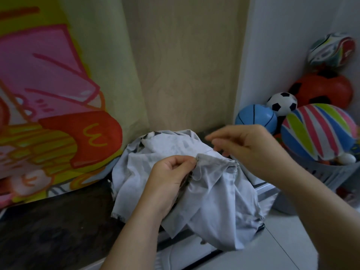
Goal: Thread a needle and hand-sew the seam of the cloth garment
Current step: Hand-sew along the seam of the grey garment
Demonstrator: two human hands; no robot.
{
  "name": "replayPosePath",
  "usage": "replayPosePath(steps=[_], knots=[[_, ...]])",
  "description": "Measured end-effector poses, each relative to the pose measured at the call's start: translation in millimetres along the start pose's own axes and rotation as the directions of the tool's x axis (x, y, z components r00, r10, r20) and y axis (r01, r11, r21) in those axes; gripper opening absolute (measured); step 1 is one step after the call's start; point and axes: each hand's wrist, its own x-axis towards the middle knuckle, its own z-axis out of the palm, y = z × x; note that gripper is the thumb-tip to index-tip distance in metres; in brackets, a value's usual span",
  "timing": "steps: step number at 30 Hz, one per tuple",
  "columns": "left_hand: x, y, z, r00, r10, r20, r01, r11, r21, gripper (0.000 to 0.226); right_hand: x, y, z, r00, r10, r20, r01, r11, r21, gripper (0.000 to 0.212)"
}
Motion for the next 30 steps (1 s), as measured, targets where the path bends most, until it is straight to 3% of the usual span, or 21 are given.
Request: replayPosePath(steps=[4, 10, 22, 30], knots=[[0, 0, -2, 0.999, -0.033, -0.009, 0.033, 0.999, -0.015, 0.013, -1, -1, 3, 0.975, -0.021, 0.222, 0.075, 0.969, -0.236, 0.015], [1, -4, -9, 0.997, 0.066, -0.035, -0.053, 0.952, 0.301, 0.013, -3, 3, 12, 0.966, -0.117, 0.231, 0.212, 0.867, -0.450, 0.014], [-1, -1, -9, 0.998, 0.029, 0.047, -0.044, 0.930, 0.366, 0.020, 4, 18, 27, 0.905, -0.337, 0.260, 0.421, 0.802, -0.425, 0.015], [0, -4, -9, 0.998, 0.007, 0.070, -0.038, 0.888, 0.459, 0.018, 6, 23, 29, 0.882, -0.399, 0.252, 0.470, 0.786, -0.402, 0.016]])
